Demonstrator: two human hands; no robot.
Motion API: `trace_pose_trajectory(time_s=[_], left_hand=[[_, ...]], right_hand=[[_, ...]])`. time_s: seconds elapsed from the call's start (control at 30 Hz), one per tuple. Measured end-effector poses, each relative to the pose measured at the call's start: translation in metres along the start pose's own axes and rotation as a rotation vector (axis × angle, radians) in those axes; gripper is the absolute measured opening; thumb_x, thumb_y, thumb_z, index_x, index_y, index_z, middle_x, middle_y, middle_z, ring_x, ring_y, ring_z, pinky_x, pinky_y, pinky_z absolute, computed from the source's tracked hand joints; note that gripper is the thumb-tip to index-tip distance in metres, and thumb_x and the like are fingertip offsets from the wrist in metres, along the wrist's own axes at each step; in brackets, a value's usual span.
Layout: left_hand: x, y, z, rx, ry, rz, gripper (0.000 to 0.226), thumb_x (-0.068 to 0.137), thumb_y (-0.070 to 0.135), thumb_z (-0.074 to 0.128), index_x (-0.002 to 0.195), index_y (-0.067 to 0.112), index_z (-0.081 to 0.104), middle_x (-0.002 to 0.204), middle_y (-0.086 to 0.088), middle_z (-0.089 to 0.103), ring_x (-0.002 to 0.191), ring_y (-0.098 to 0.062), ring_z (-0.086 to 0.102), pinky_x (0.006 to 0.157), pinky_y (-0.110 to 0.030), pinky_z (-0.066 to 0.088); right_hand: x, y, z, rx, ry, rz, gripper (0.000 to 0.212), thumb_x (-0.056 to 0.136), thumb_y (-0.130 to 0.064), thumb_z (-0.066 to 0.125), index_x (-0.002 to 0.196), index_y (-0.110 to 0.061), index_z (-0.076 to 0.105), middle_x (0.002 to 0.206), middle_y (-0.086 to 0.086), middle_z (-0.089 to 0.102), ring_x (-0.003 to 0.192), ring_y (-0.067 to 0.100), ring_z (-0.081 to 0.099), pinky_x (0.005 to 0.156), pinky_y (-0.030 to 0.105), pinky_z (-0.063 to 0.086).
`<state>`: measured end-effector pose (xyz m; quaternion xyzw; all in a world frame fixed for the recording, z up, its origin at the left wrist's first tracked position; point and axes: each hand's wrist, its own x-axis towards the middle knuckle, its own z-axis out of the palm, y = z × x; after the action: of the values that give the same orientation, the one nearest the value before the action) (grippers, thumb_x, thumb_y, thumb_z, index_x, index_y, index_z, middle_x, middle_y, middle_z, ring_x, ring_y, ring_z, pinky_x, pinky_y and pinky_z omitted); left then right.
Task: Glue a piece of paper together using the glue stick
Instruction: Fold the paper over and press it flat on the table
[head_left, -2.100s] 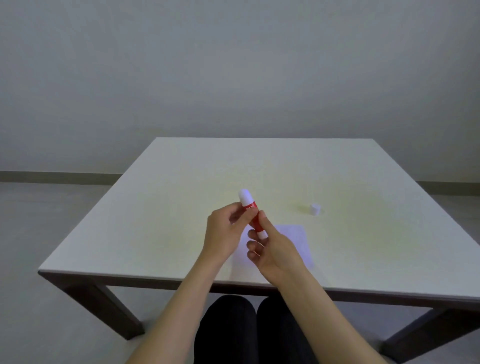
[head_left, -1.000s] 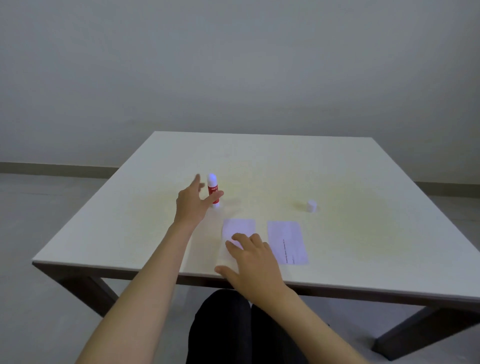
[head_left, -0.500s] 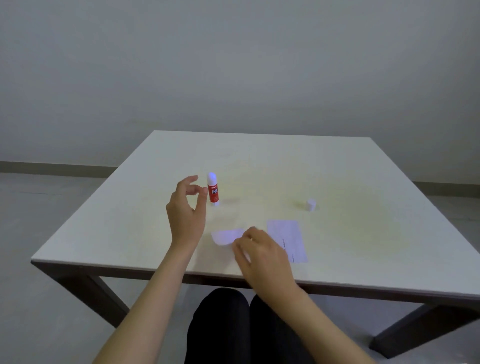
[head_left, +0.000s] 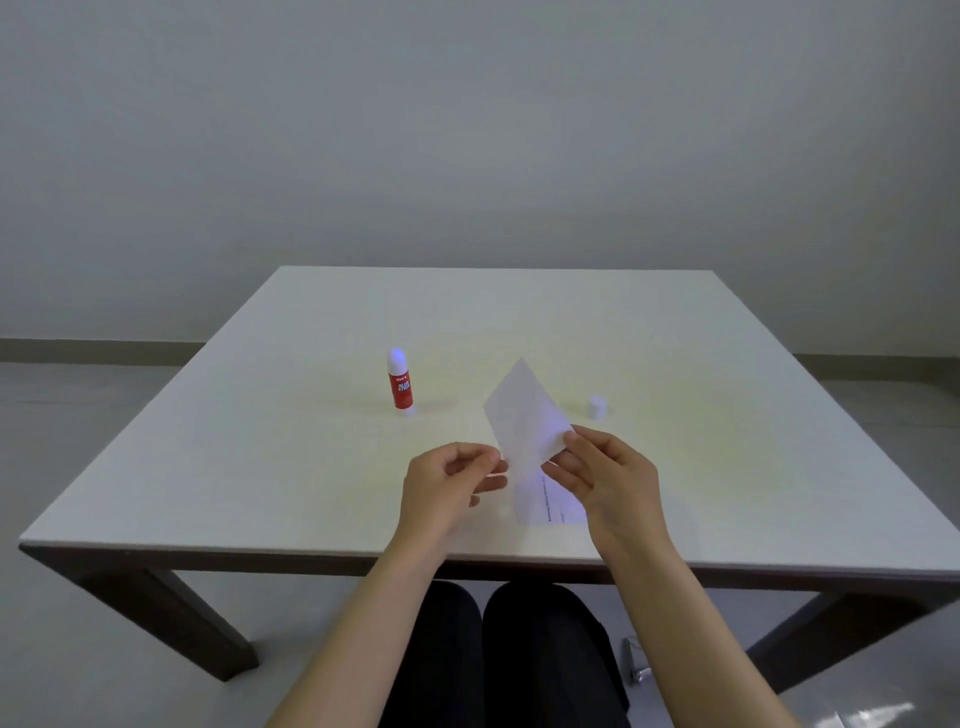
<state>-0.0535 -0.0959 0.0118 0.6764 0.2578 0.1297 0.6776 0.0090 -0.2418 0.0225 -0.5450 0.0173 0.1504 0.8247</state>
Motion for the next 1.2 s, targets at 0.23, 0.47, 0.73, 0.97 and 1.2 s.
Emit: trace_pose_trajectory(time_s=[0.23, 0.47, 0.73, 0.97, 1.2], left_hand=[[0.011, 0.008, 0.008, -0.172, 0.063, -0.064, 0.016, 0.076, 0.014, 0.072, 0.089, 0.02, 0.065, 0.066, 0.009, 0.075, 0.069, -0.004, 0.072, 0.069, -0.027, 0.045], [0.014, 0.003, 0.013, 0.079, 0.043, 0.028, 0.024, 0.07, 0.012, 0.073, 0.083, 0.021, 0.055, 0.059, 0.009, 0.072, 0.065, -0.006, 0.066, 0.064, -0.024, 0.04], [0.019, -0.012, 0.017, 0.369, 0.068, 0.125, 0.027, 0.07, 0.014, 0.072, 0.073, 0.024, 0.048, 0.065, 0.004, 0.071, 0.063, -0.011, 0.058, 0.053, -0.024, 0.038], [0.024, -0.018, 0.02, 0.483, 0.068, 0.146, 0.03, 0.069, 0.015, 0.074, 0.071, 0.025, 0.045, 0.065, 0.005, 0.069, 0.064, -0.007, 0.058, 0.055, -0.023, 0.039], [0.024, -0.018, 0.019, 0.518, 0.064, 0.148, 0.031, 0.068, 0.012, 0.073, 0.068, 0.023, 0.044, 0.065, -0.001, 0.071, 0.059, -0.011, 0.056, 0.053, -0.021, 0.038]], right_hand=[[-0.005, -0.002, -0.015, -0.082, -0.03, -0.051, 0.008, 0.086, 0.002, 0.061, 0.081, 0.0, 0.067, 0.064, 0.008, 0.072, 0.063, 0.024, 0.072, 0.057, 0.026, 0.058], [0.008, -0.007, -0.031, -0.329, 0.007, -0.095, 0.009, 0.084, -0.004, 0.065, 0.077, -0.004, 0.07, 0.06, 0.008, 0.062, 0.051, 0.018, 0.056, 0.047, 0.023, 0.049], [0.028, 0.002, -0.041, -0.723, 0.031, -0.045, 0.016, 0.078, -0.005, 0.063, 0.063, -0.008, 0.066, 0.04, -0.004, 0.057, 0.033, 0.008, 0.047, 0.035, 0.016, 0.035], [0.037, 0.004, -0.042, -0.864, 0.014, -0.028, 0.015, 0.078, -0.004, 0.061, 0.064, -0.006, 0.066, 0.036, -0.001, 0.057, 0.029, 0.01, 0.043, 0.033, 0.018, 0.035], [0.035, 0.004, -0.041, -0.929, -0.009, -0.057, 0.012, 0.077, -0.003, 0.06, 0.066, -0.001, 0.066, 0.044, 0.007, 0.06, 0.027, 0.01, 0.041, 0.035, 0.017, 0.037]])
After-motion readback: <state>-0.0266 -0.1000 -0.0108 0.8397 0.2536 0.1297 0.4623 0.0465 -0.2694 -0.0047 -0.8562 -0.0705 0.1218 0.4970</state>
